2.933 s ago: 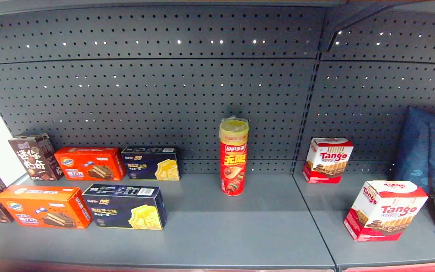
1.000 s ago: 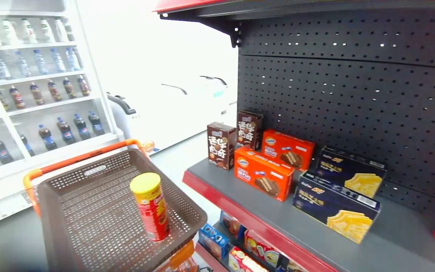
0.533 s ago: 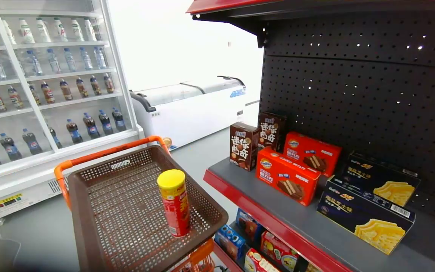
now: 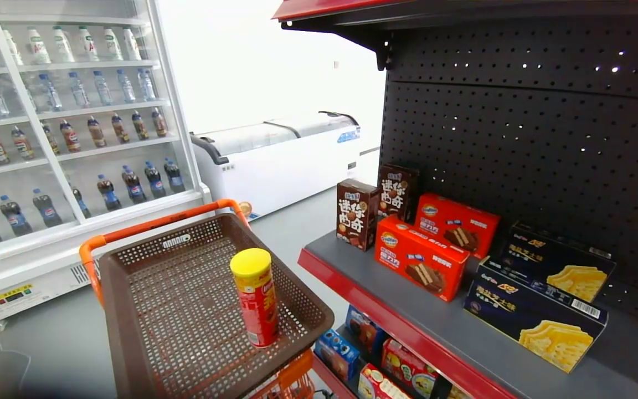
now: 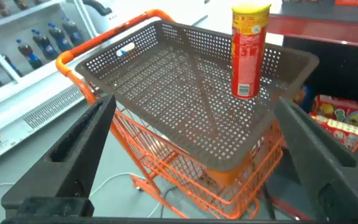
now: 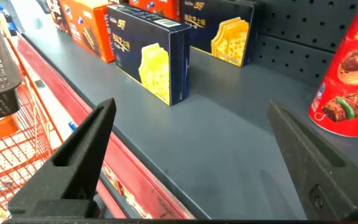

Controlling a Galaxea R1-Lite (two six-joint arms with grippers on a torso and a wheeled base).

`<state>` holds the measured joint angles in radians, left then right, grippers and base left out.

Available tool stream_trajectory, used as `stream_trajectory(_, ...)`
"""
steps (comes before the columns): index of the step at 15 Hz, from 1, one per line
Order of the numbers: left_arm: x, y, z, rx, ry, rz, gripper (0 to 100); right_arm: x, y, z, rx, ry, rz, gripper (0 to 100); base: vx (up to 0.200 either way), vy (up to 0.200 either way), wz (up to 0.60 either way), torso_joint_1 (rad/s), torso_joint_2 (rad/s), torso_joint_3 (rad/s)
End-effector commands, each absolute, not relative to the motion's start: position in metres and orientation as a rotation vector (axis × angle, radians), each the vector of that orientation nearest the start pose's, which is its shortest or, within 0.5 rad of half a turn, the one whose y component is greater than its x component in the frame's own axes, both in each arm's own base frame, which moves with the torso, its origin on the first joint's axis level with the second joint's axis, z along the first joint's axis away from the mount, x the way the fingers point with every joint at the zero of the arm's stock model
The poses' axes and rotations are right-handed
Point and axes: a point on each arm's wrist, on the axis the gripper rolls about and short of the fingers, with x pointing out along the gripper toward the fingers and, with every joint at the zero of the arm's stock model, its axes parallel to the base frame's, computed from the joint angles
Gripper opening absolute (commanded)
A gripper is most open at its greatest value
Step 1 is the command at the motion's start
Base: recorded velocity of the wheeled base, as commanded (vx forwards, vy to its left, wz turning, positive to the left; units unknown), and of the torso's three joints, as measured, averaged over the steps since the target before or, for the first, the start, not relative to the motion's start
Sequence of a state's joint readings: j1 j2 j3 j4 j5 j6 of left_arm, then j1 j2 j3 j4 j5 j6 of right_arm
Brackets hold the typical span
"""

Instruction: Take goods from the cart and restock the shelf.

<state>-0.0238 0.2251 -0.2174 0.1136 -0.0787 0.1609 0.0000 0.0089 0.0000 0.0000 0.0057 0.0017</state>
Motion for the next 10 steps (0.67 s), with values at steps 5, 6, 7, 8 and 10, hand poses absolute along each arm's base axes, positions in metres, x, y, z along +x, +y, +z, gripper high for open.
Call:
stream_trajectory(5, 0.065, -0.01, 0.174, 0.184, 0.435, -0.261, 100, -0.022, 0.0, 0.076, 0.002, 0.009, 0.008, 100, 0.0, 0.0, 0.0, 0.0, 0.0, 0.0)
stream_trajectory(6, 0.072, -0.012, 0.178, 0.183, 0.448, -0.276, 100, -0.022, 0.0, 0.076, 0.002, 0.009, 0.006, 100, 0.0, 0.0, 0.0, 0.0, 0.0, 0.0)
stream_trajectory(7, 0.092, -0.016, 0.18, 0.18, 0.505, -0.325, 100, -0.022, 0.0, 0.076, 0.002, 0.009, 0.006, 100, 0.0, 0.0, 0.0, 0.0, 0.0, 0.0)
stream_trajectory(8, 0.103, -0.017, 0.179, 0.182, 0.52, -0.327, 100, -0.022, 0.0, 0.076, 0.002, 0.009, 0.008, 100, 0.0, 0.0, 0.0, 0.0, 0.0, 0.0)
stream_trajectory(10, 0.13, -0.021, 0.172, 0.182, 0.538, -0.325, 100, -0.022, 0.0, 0.076, 0.002, 0.009, 0.008, 100, 0.0, 0.0, 0.0, 0.0, 0.0, 0.0)
